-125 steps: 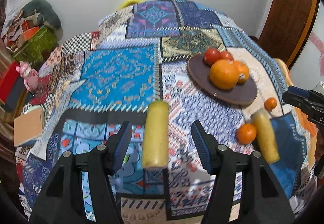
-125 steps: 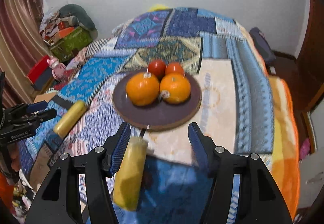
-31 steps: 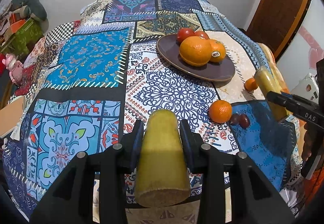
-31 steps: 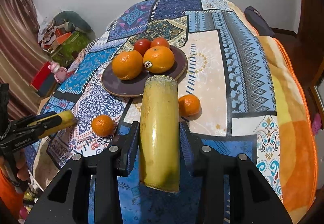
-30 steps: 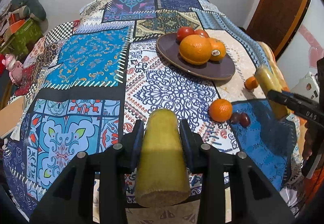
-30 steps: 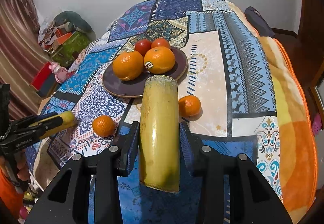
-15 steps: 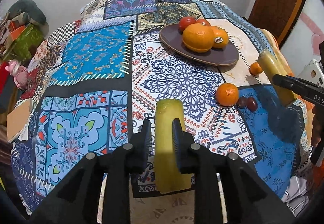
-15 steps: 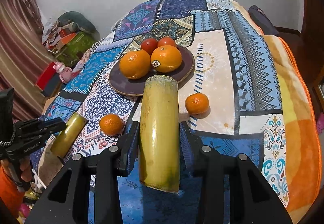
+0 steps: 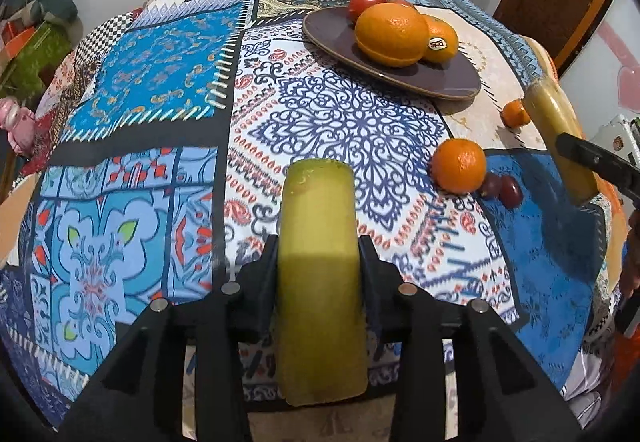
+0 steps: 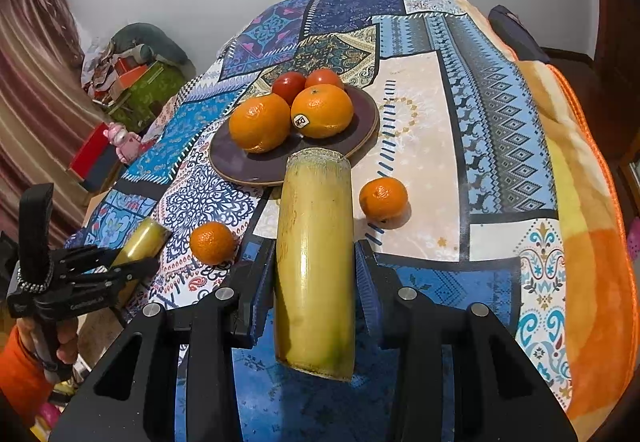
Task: Organize fruits
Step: 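Carry both yellow cylinders over the purple plate with both grippers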
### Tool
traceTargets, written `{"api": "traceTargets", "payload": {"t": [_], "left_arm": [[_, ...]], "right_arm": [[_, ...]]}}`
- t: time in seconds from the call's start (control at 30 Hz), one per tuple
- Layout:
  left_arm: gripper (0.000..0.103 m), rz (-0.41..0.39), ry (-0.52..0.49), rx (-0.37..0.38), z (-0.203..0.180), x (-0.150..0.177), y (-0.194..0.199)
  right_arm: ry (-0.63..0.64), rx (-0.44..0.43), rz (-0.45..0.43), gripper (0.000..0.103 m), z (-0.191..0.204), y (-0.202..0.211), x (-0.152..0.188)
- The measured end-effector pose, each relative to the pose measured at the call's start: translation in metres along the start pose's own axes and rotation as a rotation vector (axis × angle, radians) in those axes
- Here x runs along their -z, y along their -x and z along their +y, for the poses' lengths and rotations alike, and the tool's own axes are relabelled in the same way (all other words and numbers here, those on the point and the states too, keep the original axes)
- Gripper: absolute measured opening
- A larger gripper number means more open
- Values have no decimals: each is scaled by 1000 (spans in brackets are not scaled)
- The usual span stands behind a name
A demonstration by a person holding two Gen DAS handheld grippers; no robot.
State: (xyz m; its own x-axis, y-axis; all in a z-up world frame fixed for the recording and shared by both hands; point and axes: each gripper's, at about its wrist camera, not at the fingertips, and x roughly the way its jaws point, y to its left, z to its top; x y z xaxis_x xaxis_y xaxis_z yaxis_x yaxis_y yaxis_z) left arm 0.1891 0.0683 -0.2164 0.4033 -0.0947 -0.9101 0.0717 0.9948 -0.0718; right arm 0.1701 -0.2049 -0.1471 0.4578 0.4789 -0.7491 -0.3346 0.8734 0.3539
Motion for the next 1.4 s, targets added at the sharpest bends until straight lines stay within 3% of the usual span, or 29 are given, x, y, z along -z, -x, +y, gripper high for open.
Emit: {"api": "traceTargets", "payload": {"t": [0.27, 0.67, 0.9, 1.4], "left_arm": [[37, -57, -8, -49, -1, -16, 13], [37, -189, 23, -58, -2, -74, 43], [37, -230, 0, -72, -15, -106, 39], [37, -231, 16, -65, -24, -159, 0]], "right_arm": [[21, -12, -37, 36, 5, 5, -21], [99, -13, -95, 36, 22, -1, -65], [123, -16, -100, 36, 30, -18, -86], [144, -7, -46, 36, 28, -65, -112]]}}
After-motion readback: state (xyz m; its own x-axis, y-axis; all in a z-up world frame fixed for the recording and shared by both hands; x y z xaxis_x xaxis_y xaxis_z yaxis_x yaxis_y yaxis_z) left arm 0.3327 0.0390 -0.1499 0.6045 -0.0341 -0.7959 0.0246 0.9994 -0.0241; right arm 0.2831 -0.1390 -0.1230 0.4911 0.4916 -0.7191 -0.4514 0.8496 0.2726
